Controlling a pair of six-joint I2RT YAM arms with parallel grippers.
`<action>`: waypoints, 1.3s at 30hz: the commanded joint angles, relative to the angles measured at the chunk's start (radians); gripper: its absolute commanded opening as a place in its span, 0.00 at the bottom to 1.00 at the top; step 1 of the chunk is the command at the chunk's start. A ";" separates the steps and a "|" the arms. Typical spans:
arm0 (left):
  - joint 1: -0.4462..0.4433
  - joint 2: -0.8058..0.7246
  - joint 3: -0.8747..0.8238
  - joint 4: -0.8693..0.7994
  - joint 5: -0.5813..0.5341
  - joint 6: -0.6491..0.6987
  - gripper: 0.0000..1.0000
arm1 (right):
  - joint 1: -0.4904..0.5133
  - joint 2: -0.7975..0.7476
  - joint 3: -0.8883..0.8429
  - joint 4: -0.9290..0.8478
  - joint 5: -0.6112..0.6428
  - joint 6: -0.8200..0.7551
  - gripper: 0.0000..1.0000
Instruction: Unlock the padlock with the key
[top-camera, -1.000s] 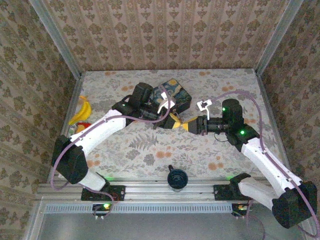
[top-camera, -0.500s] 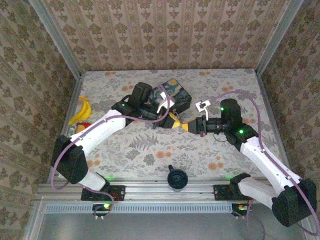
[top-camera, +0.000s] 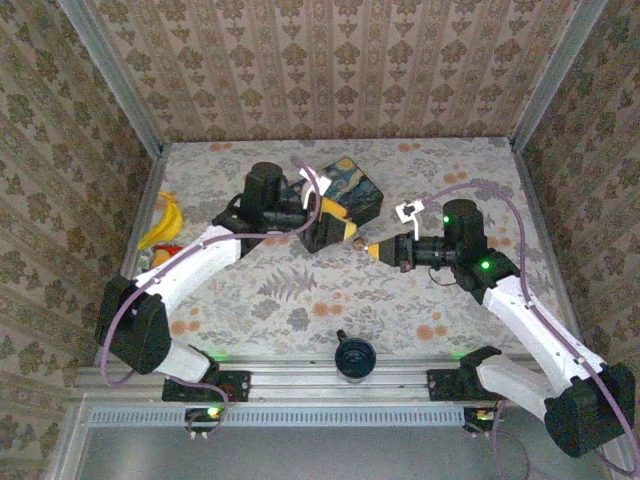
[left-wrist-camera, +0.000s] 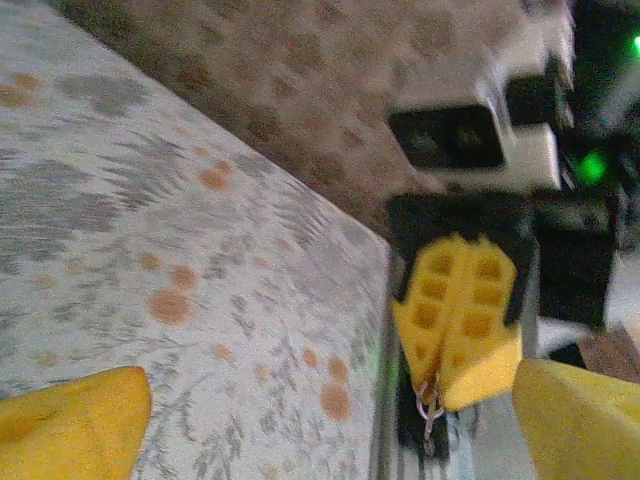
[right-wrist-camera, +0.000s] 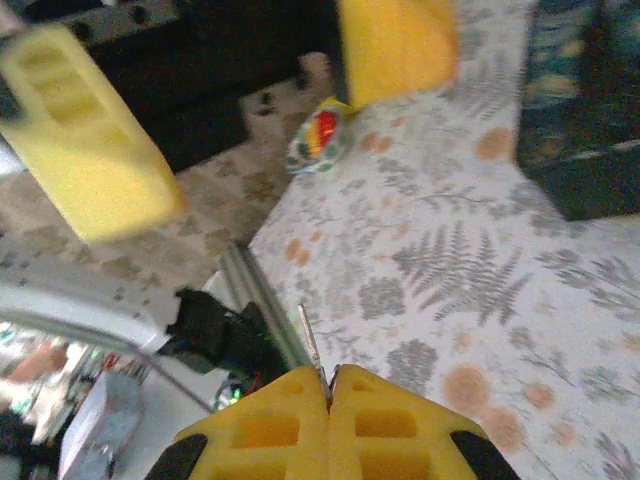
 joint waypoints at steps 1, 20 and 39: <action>-0.027 -0.047 -0.023 0.062 -0.383 -0.151 1.00 | -0.028 -0.029 0.003 -0.109 0.207 0.093 0.00; -0.345 0.192 -0.161 0.112 -1.203 -0.267 0.97 | -0.118 -0.085 -0.182 -0.157 0.432 0.332 0.00; -0.393 0.529 0.289 -0.389 -1.352 -0.481 0.97 | -0.194 -0.107 -0.220 -0.135 0.416 0.348 0.00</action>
